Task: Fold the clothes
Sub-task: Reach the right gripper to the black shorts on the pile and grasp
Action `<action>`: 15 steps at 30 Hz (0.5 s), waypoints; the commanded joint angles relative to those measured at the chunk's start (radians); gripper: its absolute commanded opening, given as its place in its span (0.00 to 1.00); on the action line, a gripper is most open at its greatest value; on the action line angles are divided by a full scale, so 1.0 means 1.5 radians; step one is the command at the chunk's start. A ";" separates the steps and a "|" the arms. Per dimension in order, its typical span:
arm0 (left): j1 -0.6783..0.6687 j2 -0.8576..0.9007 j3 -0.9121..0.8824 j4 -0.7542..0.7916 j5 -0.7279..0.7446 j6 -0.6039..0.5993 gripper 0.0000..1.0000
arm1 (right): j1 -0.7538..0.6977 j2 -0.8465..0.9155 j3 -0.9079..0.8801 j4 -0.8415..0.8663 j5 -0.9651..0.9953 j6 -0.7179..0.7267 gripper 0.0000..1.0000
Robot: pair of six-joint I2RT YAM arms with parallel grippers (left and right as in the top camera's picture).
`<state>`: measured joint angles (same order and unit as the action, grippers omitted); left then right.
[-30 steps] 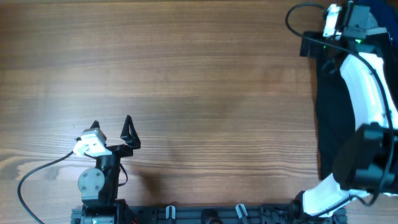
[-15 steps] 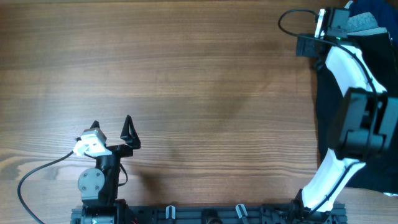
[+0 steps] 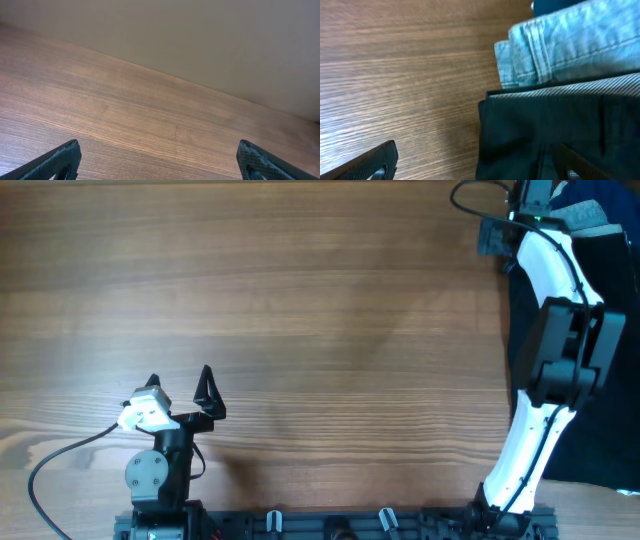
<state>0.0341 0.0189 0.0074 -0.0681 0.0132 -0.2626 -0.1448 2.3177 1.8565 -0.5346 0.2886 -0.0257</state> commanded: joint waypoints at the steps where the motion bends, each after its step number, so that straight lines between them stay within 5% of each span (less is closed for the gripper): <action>1: -0.004 -0.003 -0.001 -0.005 0.008 0.016 1.00 | 0.003 0.041 0.016 0.011 0.048 0.035 1.00; 15: -0.004 -0.003 -0.001 -0.005 0.008 0.016 1.00 | -0.001 0.070 0.014 0.005 0.128 0.072 0.99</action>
<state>0.0341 0.0189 0.0074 -0.0681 0.0132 -0.2626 -0.1448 2.3817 1.8568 -0.5201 0.4305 0.0372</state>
